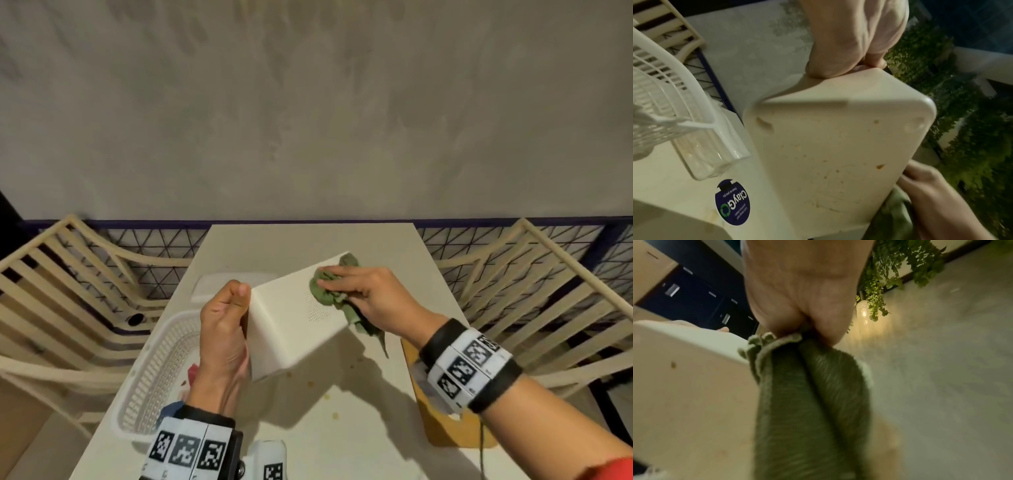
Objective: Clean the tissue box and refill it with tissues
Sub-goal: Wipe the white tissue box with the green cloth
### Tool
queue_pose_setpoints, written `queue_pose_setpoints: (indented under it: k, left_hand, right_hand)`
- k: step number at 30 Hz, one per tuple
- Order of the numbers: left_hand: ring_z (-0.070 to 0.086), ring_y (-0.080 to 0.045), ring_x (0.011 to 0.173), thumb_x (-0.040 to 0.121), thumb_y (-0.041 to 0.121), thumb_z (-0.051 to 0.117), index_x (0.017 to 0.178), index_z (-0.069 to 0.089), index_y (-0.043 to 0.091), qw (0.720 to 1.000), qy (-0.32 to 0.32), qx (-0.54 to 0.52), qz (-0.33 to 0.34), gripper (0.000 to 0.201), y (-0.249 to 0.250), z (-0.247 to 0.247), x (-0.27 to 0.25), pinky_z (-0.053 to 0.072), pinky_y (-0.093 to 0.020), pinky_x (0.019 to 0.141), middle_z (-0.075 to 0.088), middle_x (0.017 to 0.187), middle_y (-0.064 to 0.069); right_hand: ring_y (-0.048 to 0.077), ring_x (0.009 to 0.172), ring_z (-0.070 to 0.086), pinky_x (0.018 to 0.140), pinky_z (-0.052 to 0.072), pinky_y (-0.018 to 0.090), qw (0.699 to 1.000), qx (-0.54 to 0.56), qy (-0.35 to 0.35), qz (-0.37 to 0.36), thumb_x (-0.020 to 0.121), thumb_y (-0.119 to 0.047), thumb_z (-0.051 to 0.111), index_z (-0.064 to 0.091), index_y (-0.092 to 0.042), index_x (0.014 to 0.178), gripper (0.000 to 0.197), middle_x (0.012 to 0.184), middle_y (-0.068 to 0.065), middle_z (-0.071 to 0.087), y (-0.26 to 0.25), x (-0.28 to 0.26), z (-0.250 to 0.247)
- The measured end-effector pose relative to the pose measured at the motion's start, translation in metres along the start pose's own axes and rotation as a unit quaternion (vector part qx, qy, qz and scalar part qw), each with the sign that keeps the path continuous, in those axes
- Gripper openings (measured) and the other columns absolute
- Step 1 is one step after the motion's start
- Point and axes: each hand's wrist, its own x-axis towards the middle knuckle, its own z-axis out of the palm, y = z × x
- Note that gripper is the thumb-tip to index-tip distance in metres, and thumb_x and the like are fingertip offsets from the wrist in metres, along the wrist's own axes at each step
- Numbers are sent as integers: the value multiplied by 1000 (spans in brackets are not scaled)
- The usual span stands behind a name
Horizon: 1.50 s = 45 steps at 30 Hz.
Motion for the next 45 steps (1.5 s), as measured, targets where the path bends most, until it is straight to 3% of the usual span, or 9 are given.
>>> queue_pose_setpoints:
  k: [6,13,16,20,22,27,35,41,45]
  left_hand:
    - [60,-12,59,76,23,60,65,58,15,998,11,-51,-17,14,1,-1,3,54,-25,58,63,62,1]
    - [41,-11,51,71,34,73,55,47,18,997,-69,-11,-20,35,20,-20,-4,36,-25,54,45,51,8]
    - [45,-8,48,80,19,59,53,49,19,998,-51,-9,-24,29,19,-23,-8,39,-22,52,48,49,8]
    - [44,-9,48,56,40,81,50,50,18,989,-81,100,-71,38,15,-34,-16,38,-24,51,49,49,6]
    - [55,-10,53,62,38,73,56,59,15,957,-141,237,-92,27,20,-33,-16,42,-29,57,60,56,4]
    - [65,-14,84,83,30,57,94,66,27,772,-271,574,-36,14,13,-2,0,51,-37,78,72,87,7]
    - [64,-25,79,86,1,52,75,68,26,901,-19,433,-6,31,-6,28,3,49,-37,74,71,76,-1]
    - [63,-28,78,90,14,53,86,69,23,880,32,475,5,19,-13,41,-15,48,-37,73,72,79,-3]
    - [64,-31,77,86,11,53,79,70,29,914,56,402,-13,26,-14,36,-10,53,-44,74,73,77,-3]
  right_hand:
    - [20,125,51,108,38,34,980,63,-70,-173,76,9,66,69,-8,107,35,128,7,58,-33,-14,20]
    - [19,125,47,104,23,11,995,-51,-74,38,83,9,55,55,-22,128,54,137,5,51,10,17,-14]
    - [20,111,51,95,36,20,979,-83,-184,37,87,5,48,52,-26,130,53,122,5,57,2,20,-23]
    - [24,104,54,91,44,37,961,-121,-245,34,88,1,48,55,-25,126,47,112,7,59,-9,15,-26]
    - [25,101,53,86,46,39,954,-163,-251,28,86,-1,51,54,-26,124,46,109,7,58,-17,16,-26]
    - [28,93,51,73,41,40,912,-333,-228,-66,86,-5,51,53,-18,123,39,101,9,56,-47,28,-17]
    - [30,110,57,97,38,42,958,-232,-6,-170,87,-11,45,65,-8,105,27,115,13,66,-24,0,23]
    - [34,113,59,89,51,55,977,-156,141,-38,75,1,66,69,-8,105,31,118,14,66,-12,7,8]
    - [29,111,61,96,48,43,973,-158,57,-159,94,-27,44,70,-8,104,33,119,12,66,-28,-3,27]
